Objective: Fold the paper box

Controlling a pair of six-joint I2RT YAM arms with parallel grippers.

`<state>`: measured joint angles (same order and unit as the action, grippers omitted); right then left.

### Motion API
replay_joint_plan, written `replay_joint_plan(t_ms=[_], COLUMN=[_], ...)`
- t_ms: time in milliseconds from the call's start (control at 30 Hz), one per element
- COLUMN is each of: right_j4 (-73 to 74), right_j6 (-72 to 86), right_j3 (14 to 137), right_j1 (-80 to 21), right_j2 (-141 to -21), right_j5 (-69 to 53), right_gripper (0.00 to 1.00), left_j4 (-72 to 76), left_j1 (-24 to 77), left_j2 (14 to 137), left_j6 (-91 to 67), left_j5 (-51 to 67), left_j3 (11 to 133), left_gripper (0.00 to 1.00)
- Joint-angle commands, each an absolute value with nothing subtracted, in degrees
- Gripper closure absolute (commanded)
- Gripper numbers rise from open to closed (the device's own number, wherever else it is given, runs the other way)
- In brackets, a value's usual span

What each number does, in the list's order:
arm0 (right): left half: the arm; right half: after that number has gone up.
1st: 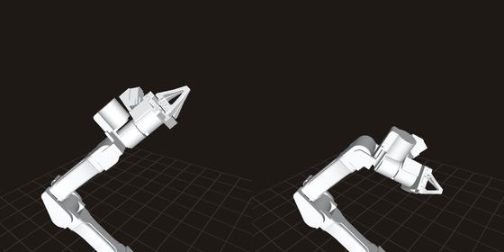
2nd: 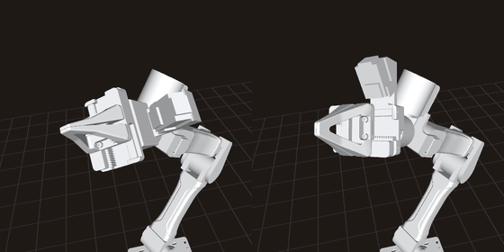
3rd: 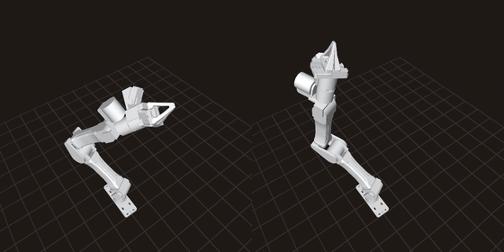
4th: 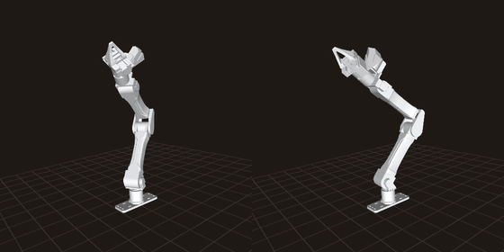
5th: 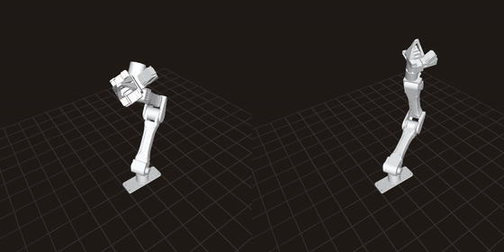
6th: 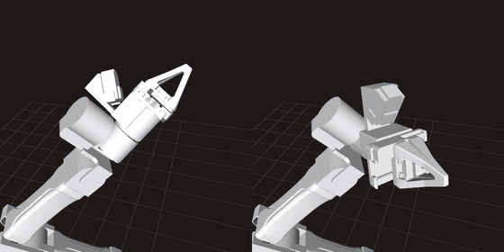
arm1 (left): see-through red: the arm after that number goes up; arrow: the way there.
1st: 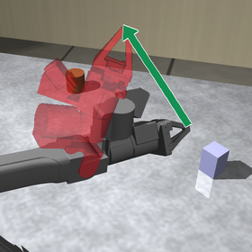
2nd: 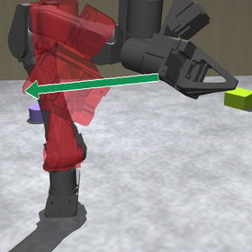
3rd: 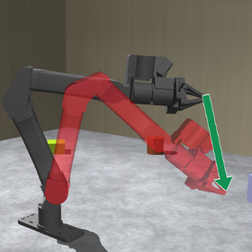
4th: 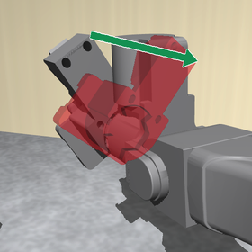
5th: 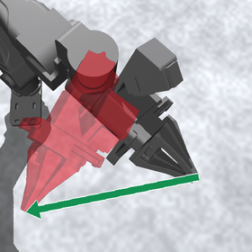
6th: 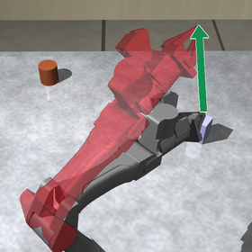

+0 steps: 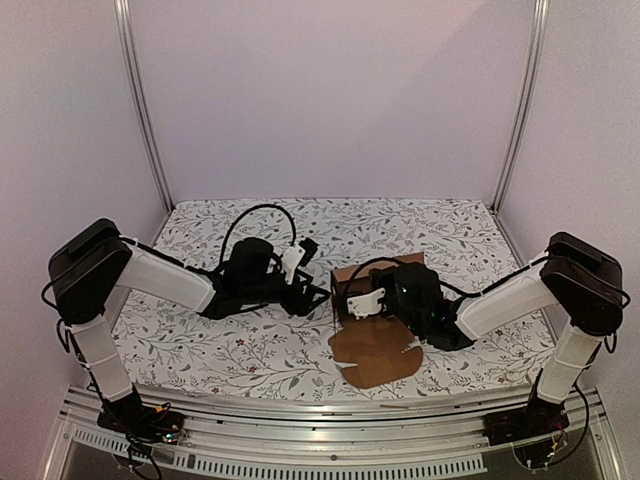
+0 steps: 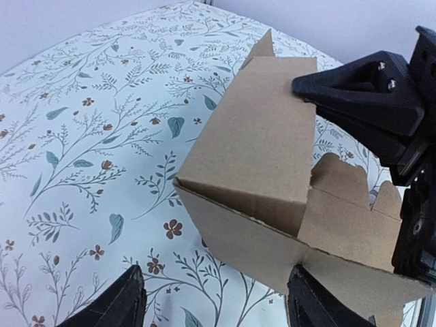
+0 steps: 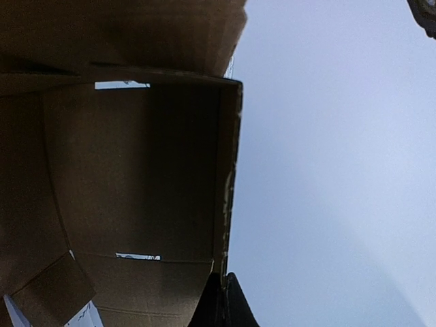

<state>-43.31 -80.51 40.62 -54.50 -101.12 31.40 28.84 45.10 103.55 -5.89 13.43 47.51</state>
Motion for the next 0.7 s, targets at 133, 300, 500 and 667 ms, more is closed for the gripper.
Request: replay_joint_plan(t_ms=[133,300,500,667], right_j4=[-44.56,-45.0,-45.84,-46.49], right_j6=[-84.97,-85.76,-86.04,-86.31], right_j3=[37.49,36.37,35.07,33.78], right_j1=[-55.1,-55.24,-55.83,-56.1], right_j2=[-98.74,-98.53,-98.64,-98.62], right_j5=[30.48,30.14,30.57,30.8], right_gripper=[0.98,0.97,0.95,0.94], left_j4=[36.96,39.03,42.86,35.41], left_j1=[45.03,45.09,45.62,47.28], left_j2=[99.49,100.72,103.02,104.39], left_j6=[-13.58,-18.01,-22.96,-20.51], left_j5=[13.16,18.01,19.44,16.95], left_j3=[43.12,44.45,45.08,48.41], left_gripper=[0.28,0.28,0.28,0.31])
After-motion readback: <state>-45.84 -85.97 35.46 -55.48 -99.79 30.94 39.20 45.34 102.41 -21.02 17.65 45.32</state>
